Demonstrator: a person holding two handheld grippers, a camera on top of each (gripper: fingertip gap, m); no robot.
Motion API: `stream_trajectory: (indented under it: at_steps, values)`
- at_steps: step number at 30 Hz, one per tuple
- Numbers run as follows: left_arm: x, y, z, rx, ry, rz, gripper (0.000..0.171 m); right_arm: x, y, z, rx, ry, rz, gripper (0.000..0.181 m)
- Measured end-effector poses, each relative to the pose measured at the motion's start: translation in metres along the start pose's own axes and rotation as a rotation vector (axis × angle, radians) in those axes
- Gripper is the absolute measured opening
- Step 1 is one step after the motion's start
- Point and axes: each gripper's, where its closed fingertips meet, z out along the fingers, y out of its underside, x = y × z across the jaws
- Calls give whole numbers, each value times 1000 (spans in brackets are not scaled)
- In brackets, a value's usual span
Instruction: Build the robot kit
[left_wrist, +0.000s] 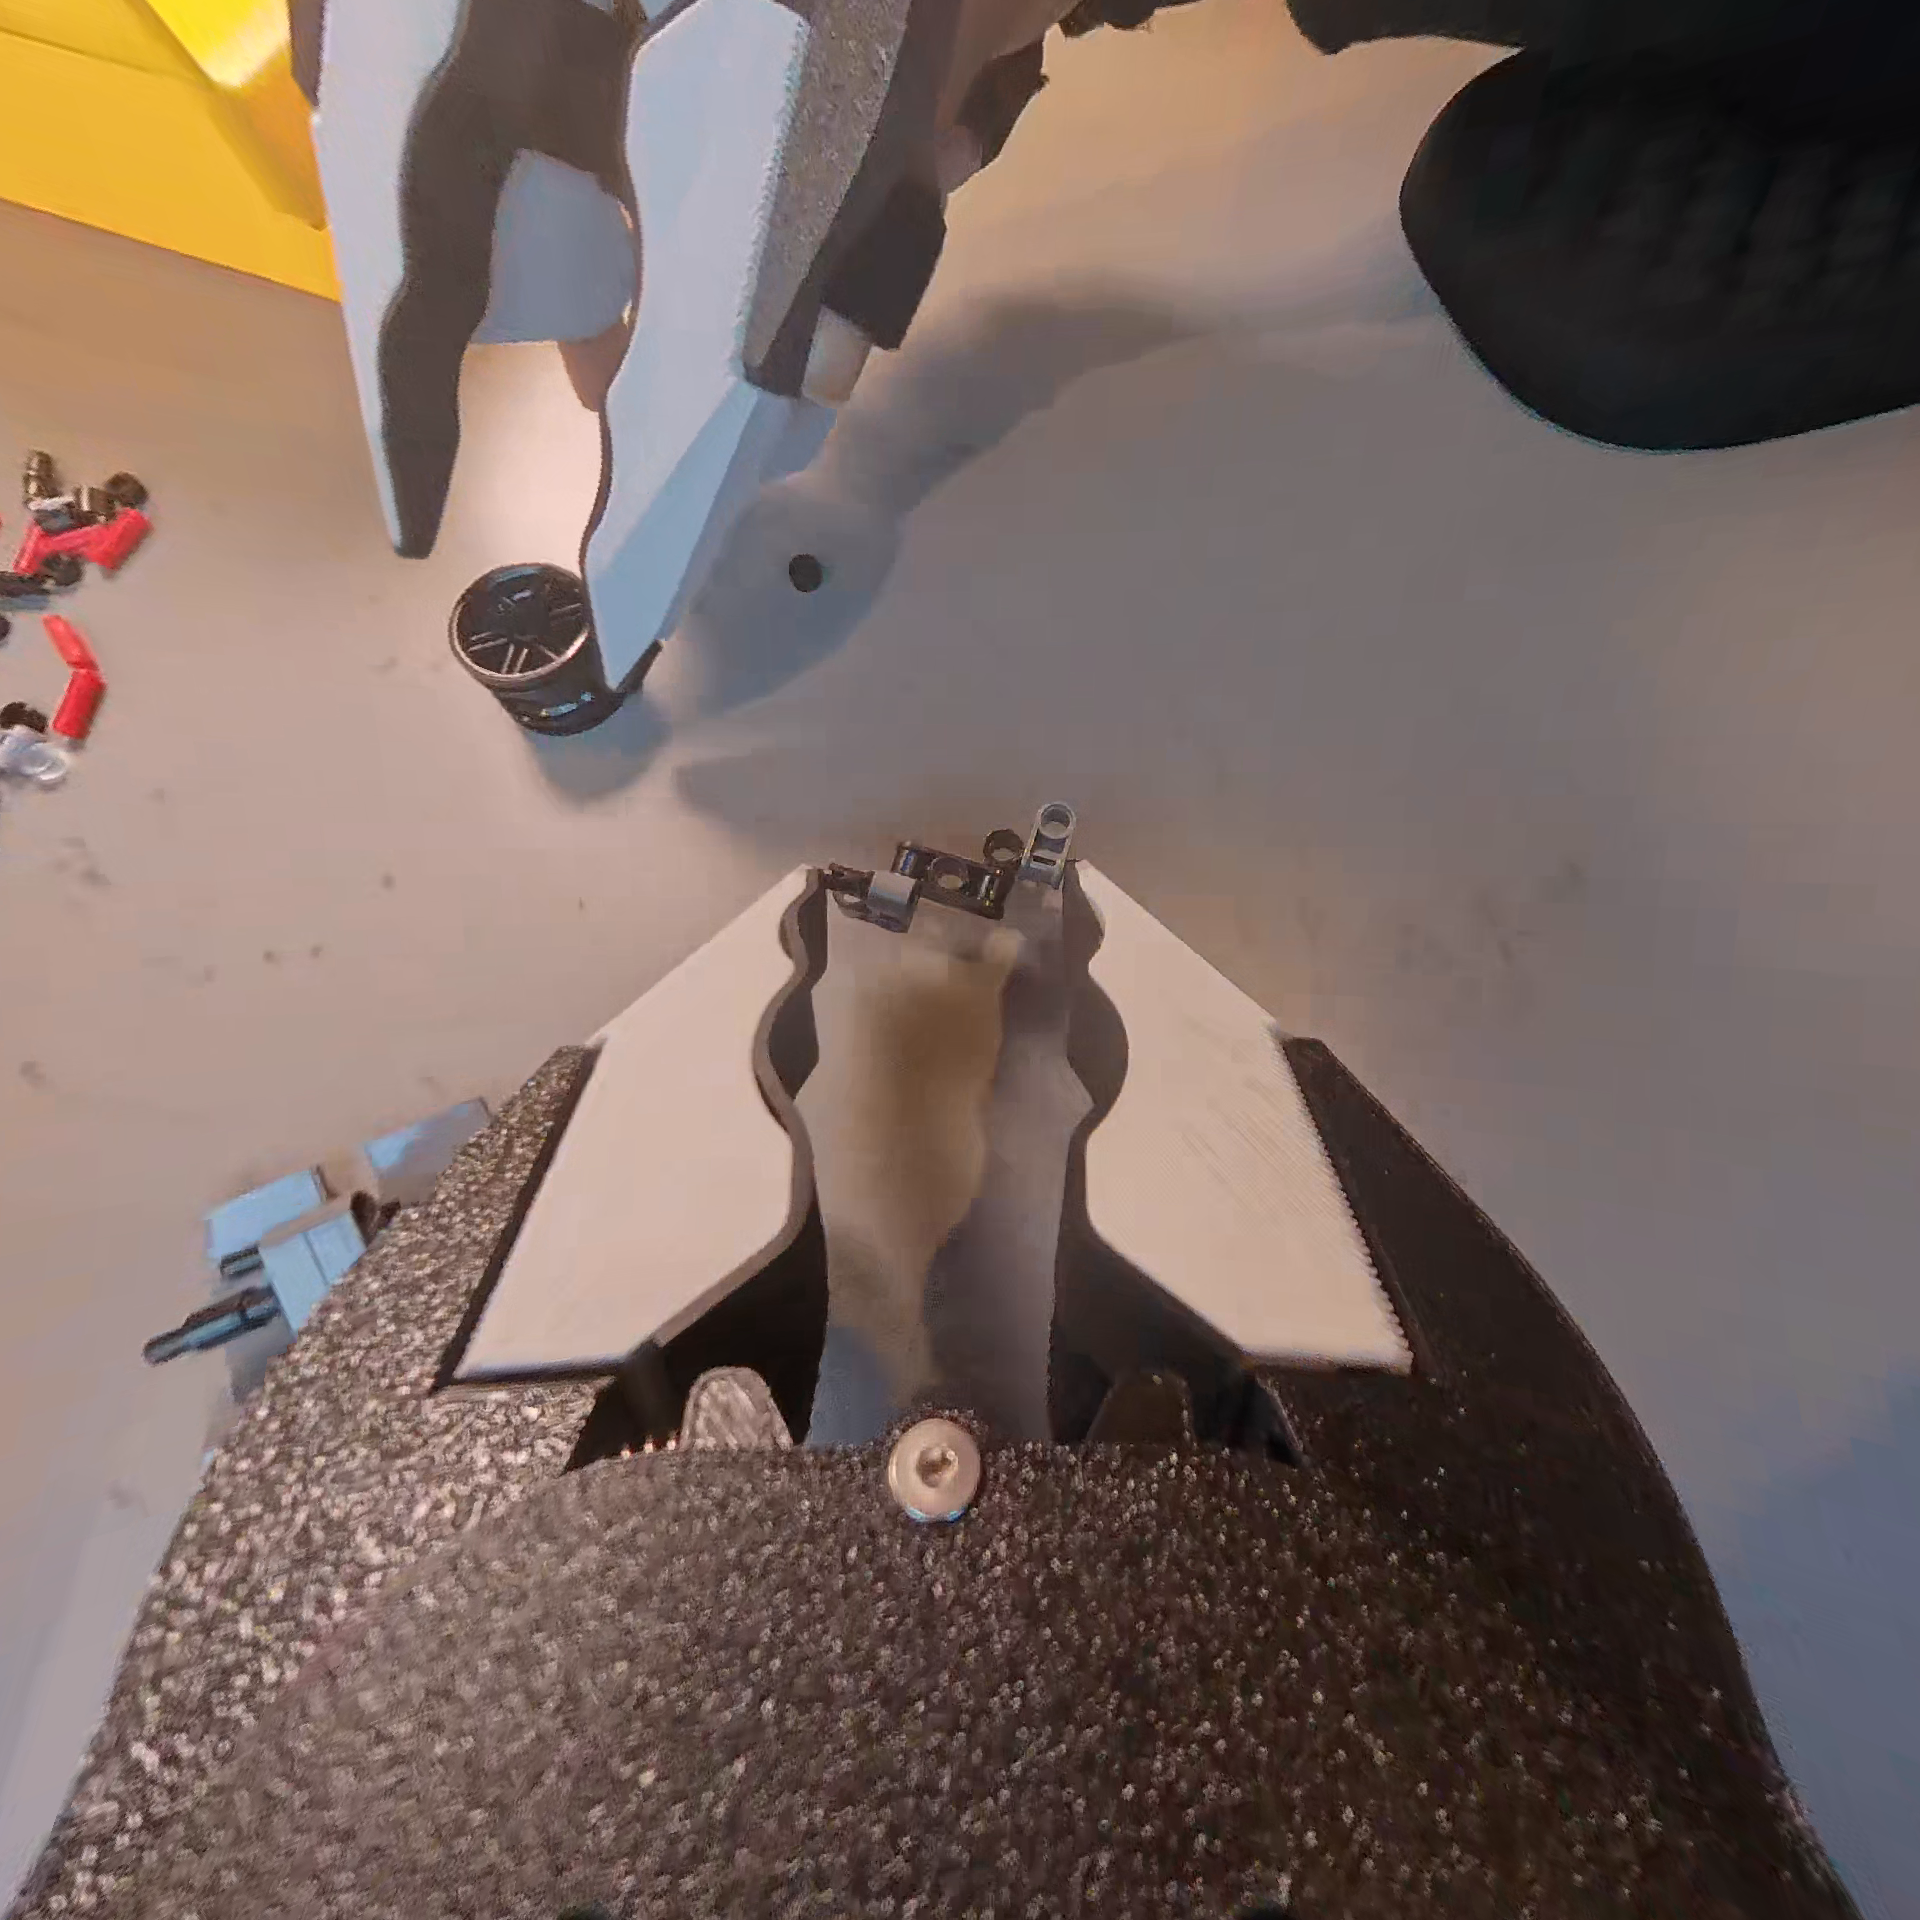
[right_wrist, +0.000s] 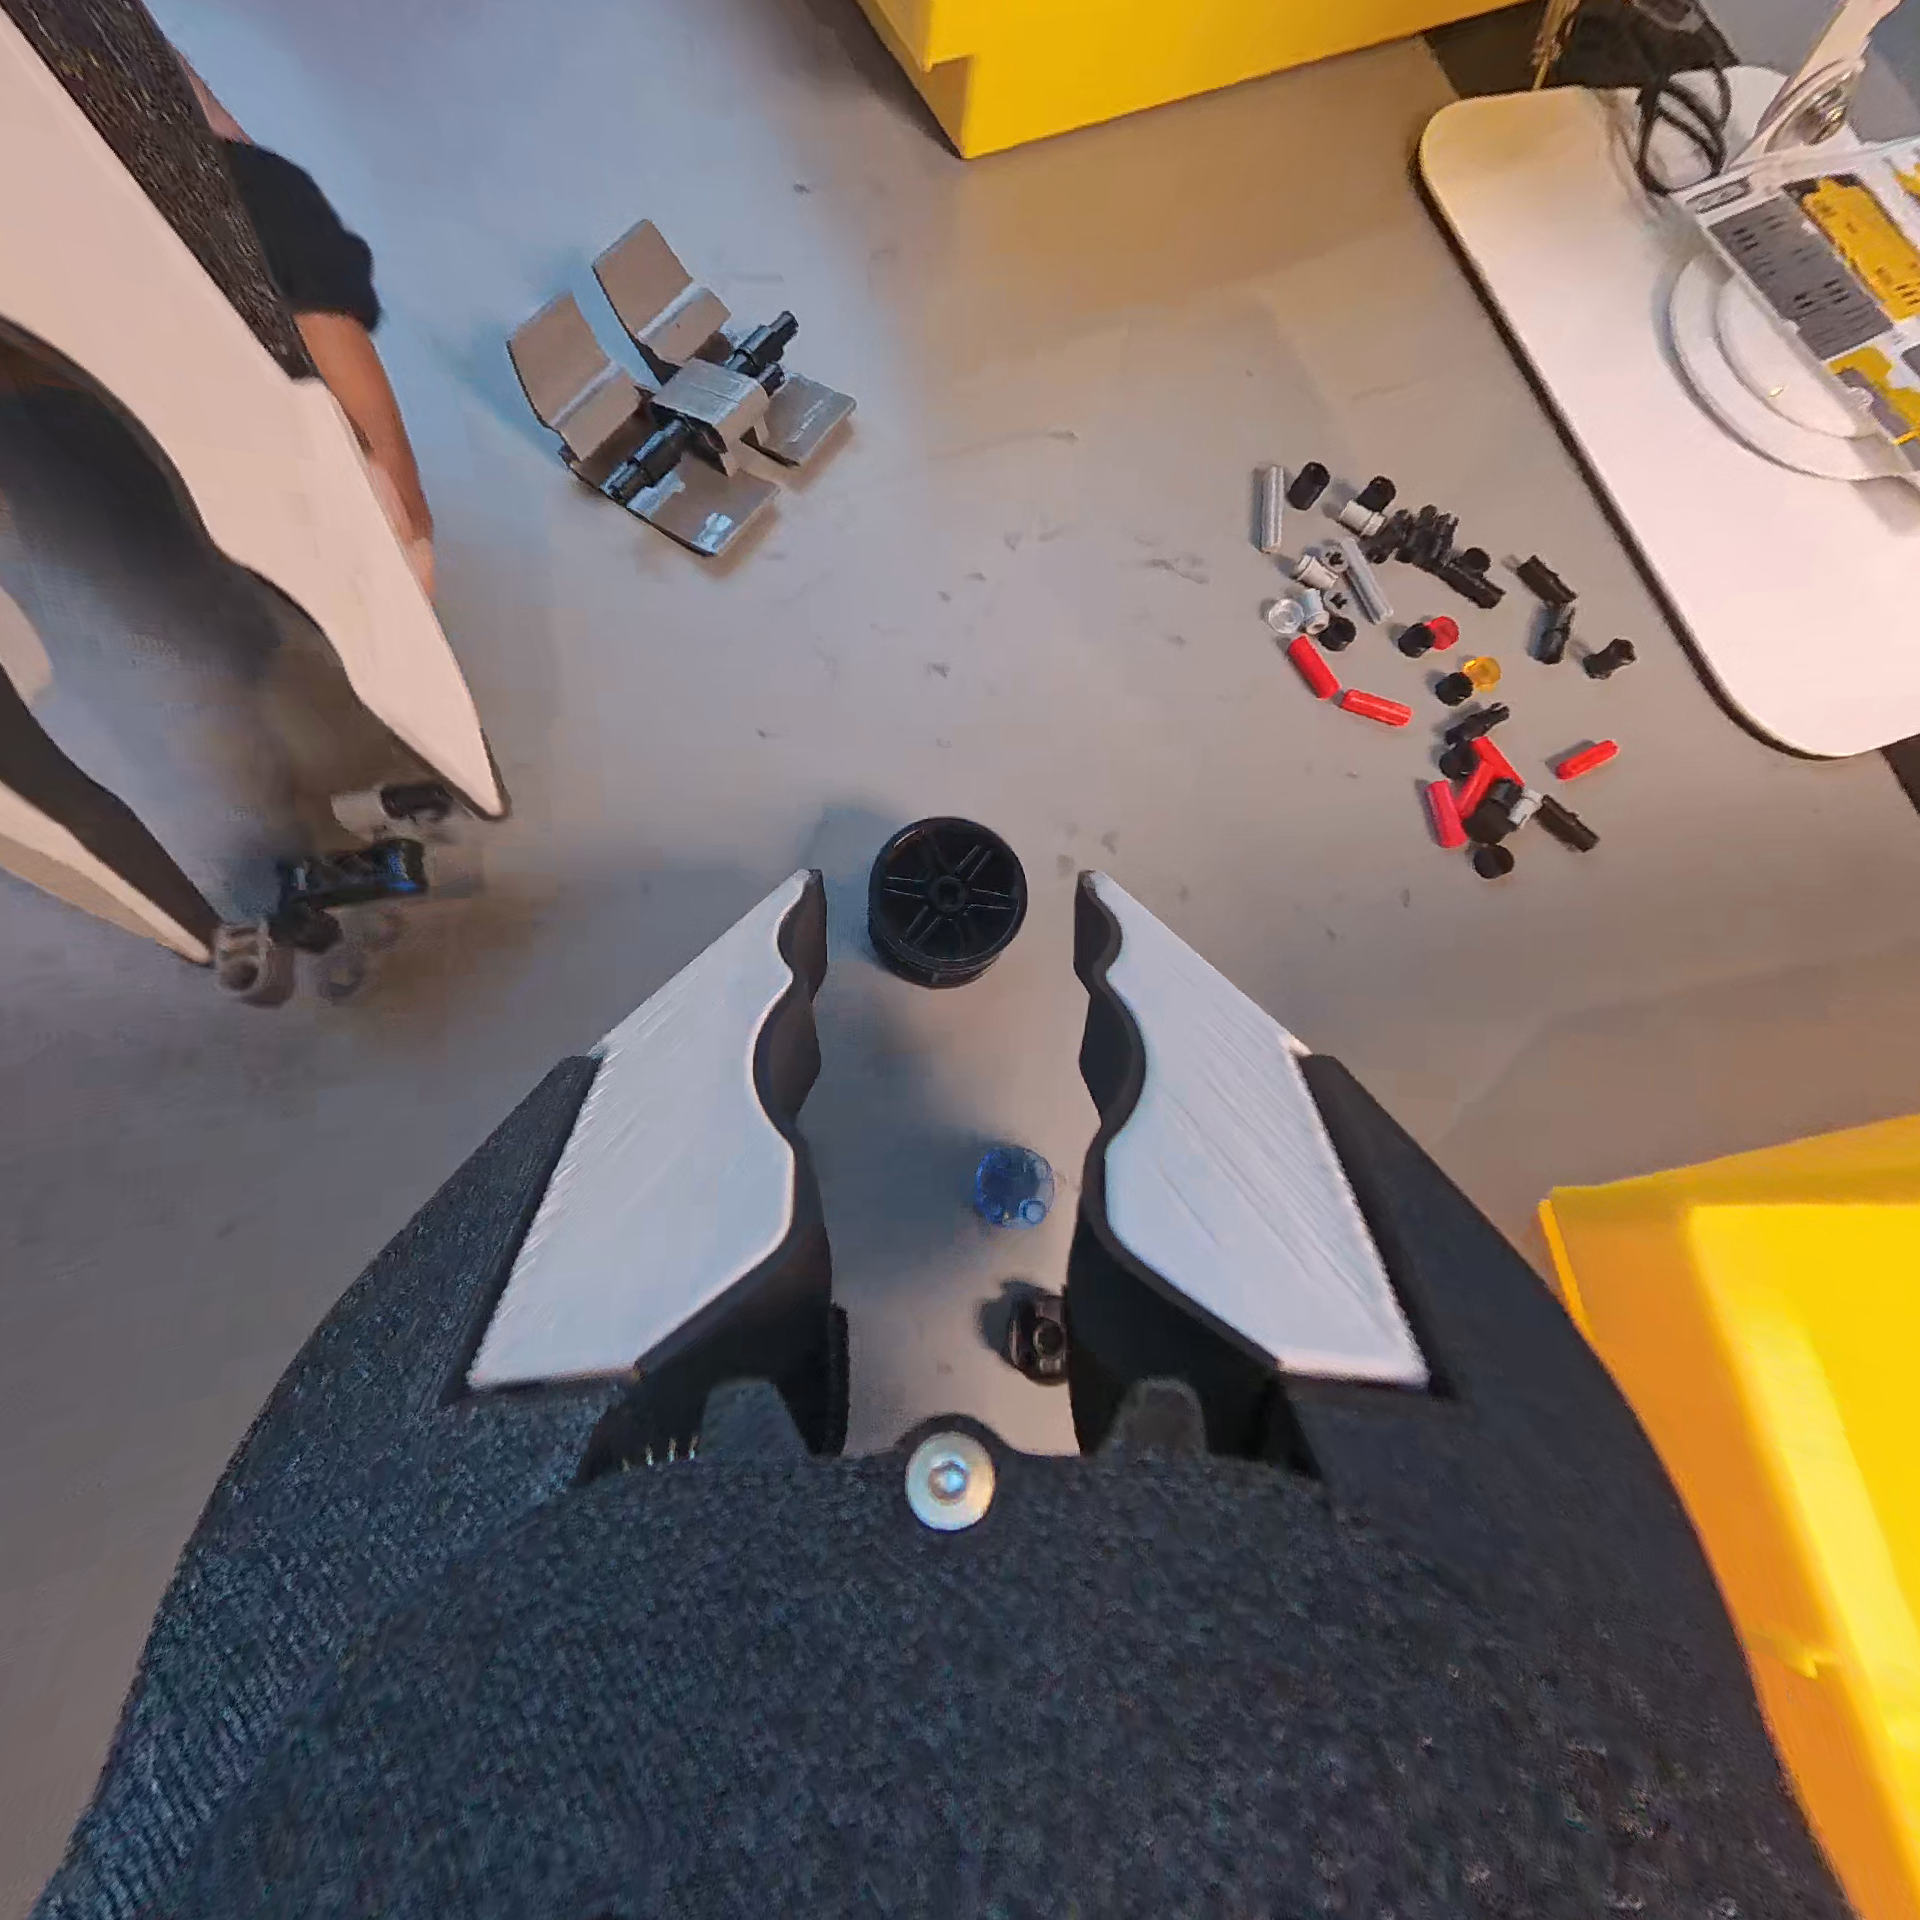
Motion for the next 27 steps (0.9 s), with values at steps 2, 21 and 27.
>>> stream_trajectory:
  at_steps: [2,21,27]
  values:
    - [0,-2,7,-16,37,10,45,0,1,5,-19,-27,24,47]
    - [-14,10,-5,13,-74,33,28,-37,7,-19,-23,-44,-123,32]
    - [-27,-10,-12,121,-38,-110,28,-53,14,-16,-46,-72,-155,32]
